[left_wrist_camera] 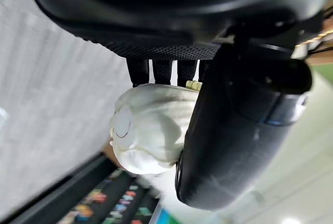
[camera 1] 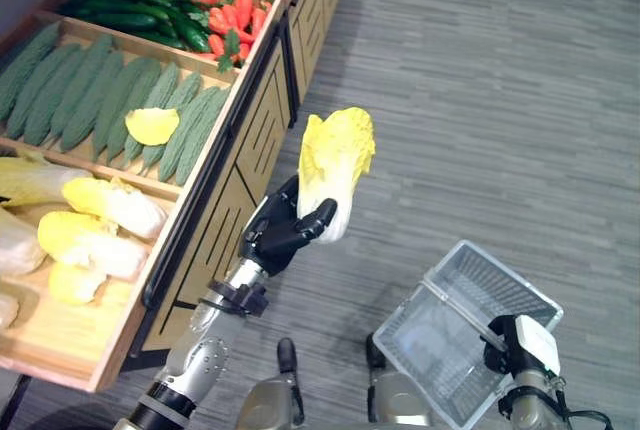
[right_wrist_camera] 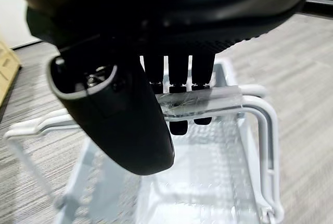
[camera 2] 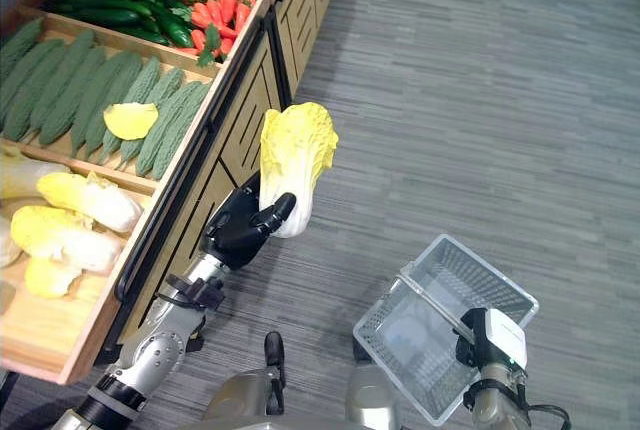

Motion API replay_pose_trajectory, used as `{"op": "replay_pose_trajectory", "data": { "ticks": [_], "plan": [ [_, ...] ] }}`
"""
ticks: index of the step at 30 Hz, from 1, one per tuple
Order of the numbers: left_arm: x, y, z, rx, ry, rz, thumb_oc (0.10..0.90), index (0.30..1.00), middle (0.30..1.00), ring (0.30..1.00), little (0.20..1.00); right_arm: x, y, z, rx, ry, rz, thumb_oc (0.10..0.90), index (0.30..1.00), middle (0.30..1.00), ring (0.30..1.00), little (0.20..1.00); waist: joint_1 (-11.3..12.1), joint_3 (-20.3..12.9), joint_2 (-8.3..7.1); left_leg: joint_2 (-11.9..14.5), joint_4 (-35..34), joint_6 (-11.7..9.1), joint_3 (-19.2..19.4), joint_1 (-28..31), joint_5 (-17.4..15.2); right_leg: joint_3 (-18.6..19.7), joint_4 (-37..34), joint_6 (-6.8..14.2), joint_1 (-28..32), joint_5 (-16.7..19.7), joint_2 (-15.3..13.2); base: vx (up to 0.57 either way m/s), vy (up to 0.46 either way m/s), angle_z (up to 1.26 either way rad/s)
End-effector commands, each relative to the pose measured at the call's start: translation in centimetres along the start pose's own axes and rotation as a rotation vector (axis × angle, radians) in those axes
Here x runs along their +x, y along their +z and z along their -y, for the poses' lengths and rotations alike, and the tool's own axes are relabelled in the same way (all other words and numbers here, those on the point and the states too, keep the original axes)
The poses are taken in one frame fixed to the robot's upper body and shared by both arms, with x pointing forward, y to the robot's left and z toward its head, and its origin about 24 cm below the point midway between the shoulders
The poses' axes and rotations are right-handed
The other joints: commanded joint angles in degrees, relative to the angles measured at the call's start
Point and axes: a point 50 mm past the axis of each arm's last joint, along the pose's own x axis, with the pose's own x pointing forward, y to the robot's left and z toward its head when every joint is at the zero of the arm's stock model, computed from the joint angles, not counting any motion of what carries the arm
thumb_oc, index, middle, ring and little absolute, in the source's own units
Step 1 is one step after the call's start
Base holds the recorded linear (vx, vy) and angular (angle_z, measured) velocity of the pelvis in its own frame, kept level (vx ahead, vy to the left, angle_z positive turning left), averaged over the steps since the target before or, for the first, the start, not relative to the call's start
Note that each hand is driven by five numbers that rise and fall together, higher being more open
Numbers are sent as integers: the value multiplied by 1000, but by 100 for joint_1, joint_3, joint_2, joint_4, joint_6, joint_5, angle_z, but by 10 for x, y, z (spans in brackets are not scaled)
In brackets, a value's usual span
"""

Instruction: Get the vegetables into the basket

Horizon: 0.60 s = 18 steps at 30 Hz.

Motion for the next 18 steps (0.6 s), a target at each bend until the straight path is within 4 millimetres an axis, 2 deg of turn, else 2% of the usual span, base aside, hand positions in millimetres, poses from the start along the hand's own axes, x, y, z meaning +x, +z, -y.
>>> {"op": "replay_pose_trajectory", "data": {
  "ticks": [1,4,5,6,8,9,11,13,15,16,18],
  "plan": [
    [14,48,32,32,-201,272,400,300,300,300,300,27,31,33,58,-165,144,400,300,300,300,300,115,-378,-148,401,737,-281,117,-77,-997,-231,631,564,364,-706,-344,31,93,-33],
    [10,48,27,54,-186,256,400,300,300,300,300,23,30,28,70,-155,143,400,300,300,300,300,52,-420,-166,386,688,-241,270,105,-1041,-211,682,620,367,-568,-361,56,94,-31],
    [10,45,27,48,-183,248,400,300,300,300,300,23,31,29,73,-155,142,400,300,300,300,300,38,-428,-180,393,672,-248,359,149,-1046,-332,680,668,309,-360,-422,33,77,-10],
    [11,46,26,59,-183,250,400,300,300,300,300,23,31,28,75,-155,140,400,300,300,300,300,41,-430,-162,425,653,-248,409,170,-1030,-401,710,683,264,-333,-413,-37,26,-20],
    [12,46,25,64,-181,247,400,300,300,300,300,25,34,28,82,-162,140,400,300,300,300,300,115,-441,-100,530,617,-255,640,220,-997,-963,922,652,218,-414,-441,-62,25,-35],
    [11,46,24,64,-176,249,400,300,300,300,300,27,36,30,79,-165,145,400,300,300,300,300,198,-424,-54,637,650,-267,822,260,-1013,-1538,1146,593,254,-542,-558,-59,-28,-32],
    [10,46,25,66,-177,250,400,300,300,300,300,27,36,29,74,-159,143,400,300,300,300,300,217,-459,-60,674,659,-288,873,257,-1013,-1686,1134,580,266,-529,-591,-21,-47,-46],
    [9,45,22,56,-170,243,400,300,300,300,300,24,34,22,53,-131,133,400,300,300,300,300,264,-522,-135,763,822,-378,1046,368,-1070,-1953,978,530,335,-566,-592,56,-175,-81],
    [9,43,23,50,-177,239,400,300,300,300,300,23,32,21,39,-124,129,400,300,300,300,300,241,-554,-138,808,949,-412,1063,363,-1082,-1926,847,488,407,-637,-527,83,-192,-61],
    [9,38,24,27,-175,233,400,300,300,300,300,20,27,21,24,-120,124,400,300,300,300,300,183,-625,-134,901,1050,-485,1050,377,-1049,-1798,664,377,545,-757,-365,96,-174,-42],
    [7,34,25,2,-165,229,400,300,300,300,300,19,27,23,2,-115,144,400,300,300,300,300,115,-649,-95,988,1014,-543,1062,491,-962,-1740,613,294,632,-851,-219,115,-270,-17]
  ]
}}
